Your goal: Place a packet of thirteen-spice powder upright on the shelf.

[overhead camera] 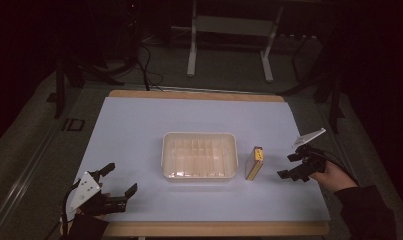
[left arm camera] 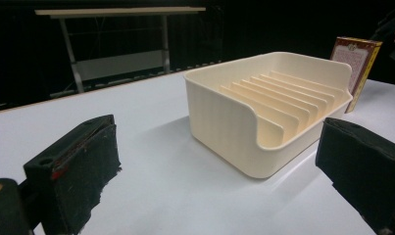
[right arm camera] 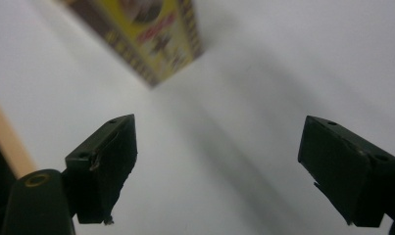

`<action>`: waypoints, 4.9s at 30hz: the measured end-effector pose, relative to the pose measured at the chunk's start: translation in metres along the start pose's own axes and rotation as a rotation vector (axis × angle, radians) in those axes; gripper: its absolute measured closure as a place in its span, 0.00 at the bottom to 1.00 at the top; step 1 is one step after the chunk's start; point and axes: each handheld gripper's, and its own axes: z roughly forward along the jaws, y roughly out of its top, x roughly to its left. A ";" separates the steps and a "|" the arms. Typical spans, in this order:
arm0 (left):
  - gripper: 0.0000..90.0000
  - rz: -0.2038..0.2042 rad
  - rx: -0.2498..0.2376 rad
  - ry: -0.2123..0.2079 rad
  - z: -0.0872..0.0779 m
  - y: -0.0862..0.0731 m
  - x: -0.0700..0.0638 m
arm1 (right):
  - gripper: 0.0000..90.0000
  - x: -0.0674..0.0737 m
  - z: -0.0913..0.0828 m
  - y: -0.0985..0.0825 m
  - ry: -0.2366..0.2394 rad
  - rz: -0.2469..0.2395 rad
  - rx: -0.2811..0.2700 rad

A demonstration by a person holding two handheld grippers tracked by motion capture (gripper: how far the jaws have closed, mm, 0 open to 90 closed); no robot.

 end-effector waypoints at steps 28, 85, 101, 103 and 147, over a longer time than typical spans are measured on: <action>0.03 0.034 0.029 -0.008 0.003 -0.002 -0.003 | 0.18 -0.001 0.002 -0.009 0.109 -0.207 0.398; 0.03 0.015 0.018 -0.049 0.001 -0.002 -0.003 | 0.21 0.053 -0.006 0.114 0.064 -0.541 0.510; 0.03 0.023 0.019 -0.053 0.000 -0.002 -0.004 | 0.19 0.049 0.017 0.135 0.071 -0.538 0.493; 0.03 0.025 0.020 -0.054 0.001 -0.002 -0.004 | 0.20 0.050 0.020 0.137 0.078 -0.543 0.495; 0.03 0.035 0.032 -0.080 0.002 -0.003 -0.007 | 0.35 0.059 0.005 0.149 0.136 -0.659 0.517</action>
